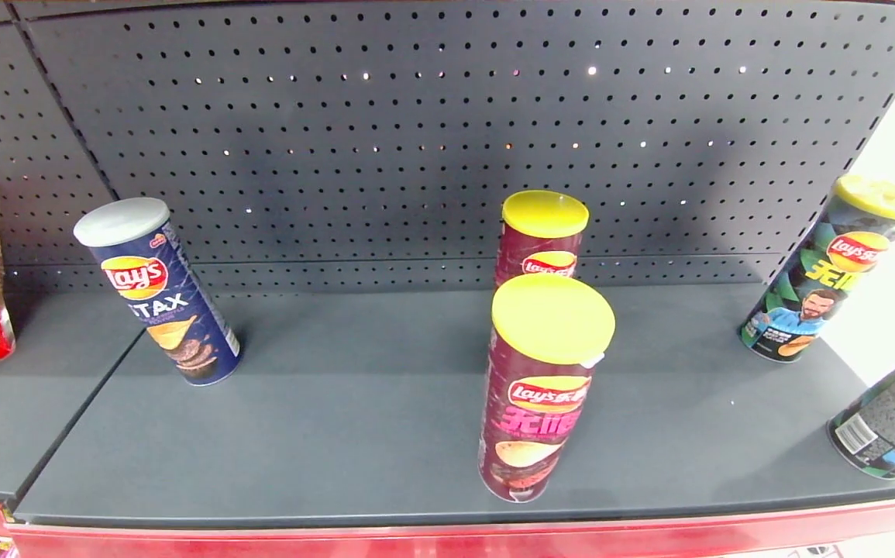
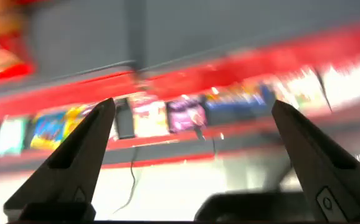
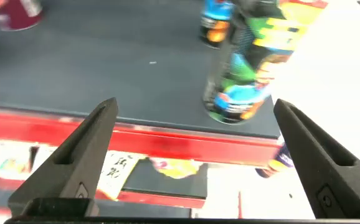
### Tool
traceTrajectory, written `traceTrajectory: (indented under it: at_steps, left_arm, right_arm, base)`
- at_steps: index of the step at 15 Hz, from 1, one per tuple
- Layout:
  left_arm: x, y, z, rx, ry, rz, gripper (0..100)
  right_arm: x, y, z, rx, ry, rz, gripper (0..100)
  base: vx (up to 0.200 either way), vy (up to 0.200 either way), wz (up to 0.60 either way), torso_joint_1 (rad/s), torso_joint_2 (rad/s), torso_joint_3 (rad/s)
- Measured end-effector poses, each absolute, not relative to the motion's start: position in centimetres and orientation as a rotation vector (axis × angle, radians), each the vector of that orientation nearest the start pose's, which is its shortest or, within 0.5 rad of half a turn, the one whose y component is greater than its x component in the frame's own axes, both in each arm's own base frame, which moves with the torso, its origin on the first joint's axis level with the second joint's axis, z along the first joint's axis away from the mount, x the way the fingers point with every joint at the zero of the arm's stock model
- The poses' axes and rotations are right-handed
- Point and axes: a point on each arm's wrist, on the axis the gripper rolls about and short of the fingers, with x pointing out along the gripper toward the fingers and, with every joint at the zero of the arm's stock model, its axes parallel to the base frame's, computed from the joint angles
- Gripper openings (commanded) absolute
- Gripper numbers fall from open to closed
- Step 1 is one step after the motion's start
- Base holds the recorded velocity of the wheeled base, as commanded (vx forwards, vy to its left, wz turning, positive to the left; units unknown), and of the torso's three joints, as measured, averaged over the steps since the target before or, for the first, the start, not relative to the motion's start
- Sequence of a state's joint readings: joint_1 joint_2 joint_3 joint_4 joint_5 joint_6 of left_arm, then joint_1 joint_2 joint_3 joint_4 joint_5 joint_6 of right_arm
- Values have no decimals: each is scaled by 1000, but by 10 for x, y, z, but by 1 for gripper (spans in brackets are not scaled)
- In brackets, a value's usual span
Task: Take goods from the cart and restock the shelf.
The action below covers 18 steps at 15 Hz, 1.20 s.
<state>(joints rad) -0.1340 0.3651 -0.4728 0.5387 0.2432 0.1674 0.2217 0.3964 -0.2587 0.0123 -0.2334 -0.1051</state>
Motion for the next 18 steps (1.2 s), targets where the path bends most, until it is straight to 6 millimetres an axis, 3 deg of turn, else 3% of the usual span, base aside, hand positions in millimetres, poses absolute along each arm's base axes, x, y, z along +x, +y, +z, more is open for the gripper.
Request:
traceTrajectory:
  at_steps: [6, 11, 18]
  left_arm:
    - [-34, 10, 169, 233, 264, 60, 100]
    - [-40, 12, 159, 284, 222, 35, 100]
    - [-41, 13, 152, 280, 191, 52, 100]
  right_arm:
    - [7, -5, 151, -130, 186, -181, 100]
    - [6, -5, 157, -128, 158, -180, 100]
    - [4, -5, 159, -135, 146, -178, 100]
  base:
    - [0, 0, 0, 0, 0, 0]
    - [0, 0, 0, 0, 0, 0]
    - [-200, 0, 0, 5, 2, 3]
